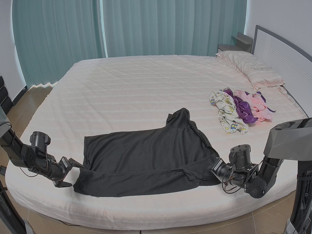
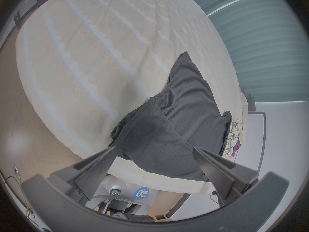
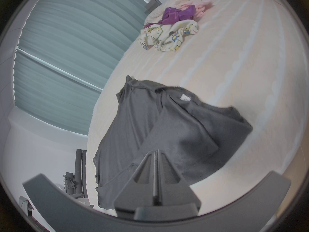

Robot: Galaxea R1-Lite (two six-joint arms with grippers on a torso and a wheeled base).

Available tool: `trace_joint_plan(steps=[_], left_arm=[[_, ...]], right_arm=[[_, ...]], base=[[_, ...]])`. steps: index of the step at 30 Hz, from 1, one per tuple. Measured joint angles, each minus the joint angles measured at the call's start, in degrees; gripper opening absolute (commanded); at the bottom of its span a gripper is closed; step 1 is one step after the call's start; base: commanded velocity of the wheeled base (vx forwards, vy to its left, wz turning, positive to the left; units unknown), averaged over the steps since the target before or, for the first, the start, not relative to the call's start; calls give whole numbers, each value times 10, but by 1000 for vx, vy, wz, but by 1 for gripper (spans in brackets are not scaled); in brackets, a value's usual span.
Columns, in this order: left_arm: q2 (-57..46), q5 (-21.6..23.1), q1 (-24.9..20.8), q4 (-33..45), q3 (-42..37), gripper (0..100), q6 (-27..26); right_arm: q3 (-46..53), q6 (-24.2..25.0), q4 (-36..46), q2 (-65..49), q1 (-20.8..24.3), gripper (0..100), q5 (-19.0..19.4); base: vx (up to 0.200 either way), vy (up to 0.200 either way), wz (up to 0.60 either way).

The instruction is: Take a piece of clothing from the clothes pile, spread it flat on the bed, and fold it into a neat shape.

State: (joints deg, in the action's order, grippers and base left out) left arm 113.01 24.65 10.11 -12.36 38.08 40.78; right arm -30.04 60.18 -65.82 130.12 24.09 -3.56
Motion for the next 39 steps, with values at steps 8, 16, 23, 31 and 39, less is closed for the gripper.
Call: trace_joint_plan(steps=[8, 16, 23, 31, 39], left_arm=[[-4, -4, 0, -41, -15, 100, 6], [-6, -3, 0, -64, -23, 100, 26], [-6, -3, 0, -64, -24, 100, 26], [-7, -5, 0, -65, -24, 100, 26], [-7, -5, 0, -66, -23, 100, 27]], right_arm=[[-10, -25, -3, -19, -18, 100, 10], [2, -23, -10, -39, -22, 100, 12], [24, -22, -33, -43, -22, 100, 12], [39, -24, -50, -44, -18, 100, 11], [42, -24, -51, -44, -18, 100, 11]], base=[[0, 0, 0], [200, 0, 0], [200, 0, 0], [0, 0, 0], [25, 0, 0]])
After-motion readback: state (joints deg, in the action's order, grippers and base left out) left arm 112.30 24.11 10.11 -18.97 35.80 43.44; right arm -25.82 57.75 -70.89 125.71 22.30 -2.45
